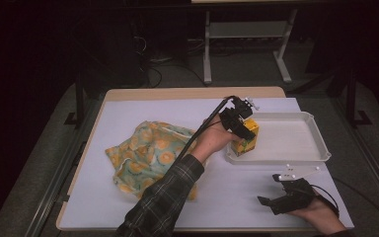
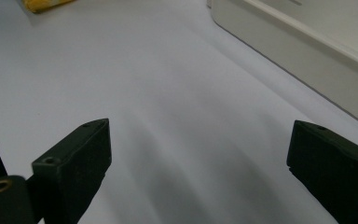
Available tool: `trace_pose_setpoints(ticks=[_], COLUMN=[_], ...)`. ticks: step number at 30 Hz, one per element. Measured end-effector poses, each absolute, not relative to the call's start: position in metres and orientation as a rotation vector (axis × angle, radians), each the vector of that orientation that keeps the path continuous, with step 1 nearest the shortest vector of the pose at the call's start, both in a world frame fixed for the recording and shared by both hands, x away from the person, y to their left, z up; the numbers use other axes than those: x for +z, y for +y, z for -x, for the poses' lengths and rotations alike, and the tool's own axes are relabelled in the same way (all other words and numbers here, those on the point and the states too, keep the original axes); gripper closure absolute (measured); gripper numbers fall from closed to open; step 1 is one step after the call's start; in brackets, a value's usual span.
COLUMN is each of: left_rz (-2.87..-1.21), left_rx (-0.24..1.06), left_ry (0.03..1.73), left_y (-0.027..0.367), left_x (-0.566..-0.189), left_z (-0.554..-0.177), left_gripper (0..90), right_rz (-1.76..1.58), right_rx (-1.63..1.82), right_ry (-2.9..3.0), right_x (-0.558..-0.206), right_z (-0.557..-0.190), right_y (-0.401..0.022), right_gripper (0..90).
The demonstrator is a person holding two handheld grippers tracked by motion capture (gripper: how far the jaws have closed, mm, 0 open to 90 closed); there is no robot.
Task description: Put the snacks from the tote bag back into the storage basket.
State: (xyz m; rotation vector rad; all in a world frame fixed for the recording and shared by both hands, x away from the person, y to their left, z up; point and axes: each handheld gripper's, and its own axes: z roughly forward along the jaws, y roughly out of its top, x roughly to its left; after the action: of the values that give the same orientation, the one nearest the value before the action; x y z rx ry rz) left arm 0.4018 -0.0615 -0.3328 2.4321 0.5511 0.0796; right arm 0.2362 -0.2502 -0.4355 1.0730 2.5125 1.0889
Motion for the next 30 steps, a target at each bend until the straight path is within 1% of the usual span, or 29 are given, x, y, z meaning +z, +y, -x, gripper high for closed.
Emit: trace_pose_setpoints(ticks=[10, 30], left_rz=[-2.466, -2.519], left_rx=[0.082, 0.089], left_ry=[0.562, 0.560], left_y=[-0.069, -0.070], left_x=[-0.348, -0.366], left_z=[-0.402, -0.405], left_gripper=[52.6, 52.3], right_rz=[-1.073, -1.065], right_rx=[1.091, 1.092], right_ry=[2.512, 2.512], right_x=[-0.435, -0.435], right_z=[-0.236, -0.236], right_y=[-0.250, -0.251], right_gripper=[6.2, 6.2])
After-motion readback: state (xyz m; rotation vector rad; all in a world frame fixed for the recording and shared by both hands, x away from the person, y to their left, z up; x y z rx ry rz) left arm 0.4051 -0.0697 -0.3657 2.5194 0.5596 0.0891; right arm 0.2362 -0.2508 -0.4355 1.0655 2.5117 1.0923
